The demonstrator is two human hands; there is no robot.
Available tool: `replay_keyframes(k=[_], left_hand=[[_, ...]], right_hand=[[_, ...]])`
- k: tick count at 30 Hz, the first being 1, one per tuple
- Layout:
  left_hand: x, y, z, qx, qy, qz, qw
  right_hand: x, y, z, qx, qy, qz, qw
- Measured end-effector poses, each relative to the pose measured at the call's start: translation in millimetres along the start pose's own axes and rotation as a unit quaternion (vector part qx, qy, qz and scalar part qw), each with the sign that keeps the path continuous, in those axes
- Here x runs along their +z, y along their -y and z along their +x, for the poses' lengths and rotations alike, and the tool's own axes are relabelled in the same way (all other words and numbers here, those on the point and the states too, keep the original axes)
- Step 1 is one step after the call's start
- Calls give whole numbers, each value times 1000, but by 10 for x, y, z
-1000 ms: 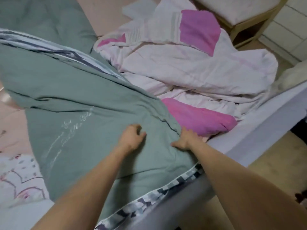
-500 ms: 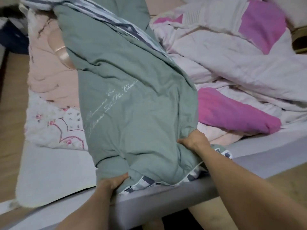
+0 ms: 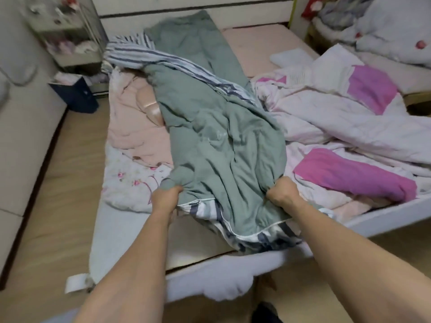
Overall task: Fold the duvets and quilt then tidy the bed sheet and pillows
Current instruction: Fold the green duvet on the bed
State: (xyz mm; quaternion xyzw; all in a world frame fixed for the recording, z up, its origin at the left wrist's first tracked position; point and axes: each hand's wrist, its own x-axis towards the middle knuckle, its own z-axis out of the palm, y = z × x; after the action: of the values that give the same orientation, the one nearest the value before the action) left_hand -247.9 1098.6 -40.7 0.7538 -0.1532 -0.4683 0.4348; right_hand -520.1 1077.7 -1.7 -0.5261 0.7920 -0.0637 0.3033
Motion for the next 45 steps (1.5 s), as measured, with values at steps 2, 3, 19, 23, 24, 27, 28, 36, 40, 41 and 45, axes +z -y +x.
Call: replay_keyframes(k=[2,3,19,23,24,27,28,36,40,41,45], left_hand=[[-538,-448,-107,65,-50,-47,995],[-702,-652,-164,94,-64,-49,992],[-2916,42,200,-76,-132,500,853],[-2670,410,330,-53,-49,558,826],[-2561,403,288,-31,-28,567,823],[-2243,377,241,46,57,632,771],[-2125,401,267,69,94,657,745],[-963,694,646,176,251,698,647],[-240,742,688,120,277,641,706],[-92,756,707,113,279,633,713],[347,728,681,161,281,654,683]], right_hand=[[-52,487,-259,-47,-22,38,998],[-115,689,-341,-68,-38,60,995],[803,1240,-853,-82,37,-102,991],[1086,1057,-830,-179,43,-306,934],[1148,1084,-809,-219,65,-330,916],[1358,1178,-710,-349,153,-374,845],[1436,1180,-664,-383,186,-396,814],[1896,712,91,-102,80,-268,955],[1948,563,483,55,70,43,995],[1974,539,572,71,59,106,990],[1857,630,688,-24,0,118,993]])
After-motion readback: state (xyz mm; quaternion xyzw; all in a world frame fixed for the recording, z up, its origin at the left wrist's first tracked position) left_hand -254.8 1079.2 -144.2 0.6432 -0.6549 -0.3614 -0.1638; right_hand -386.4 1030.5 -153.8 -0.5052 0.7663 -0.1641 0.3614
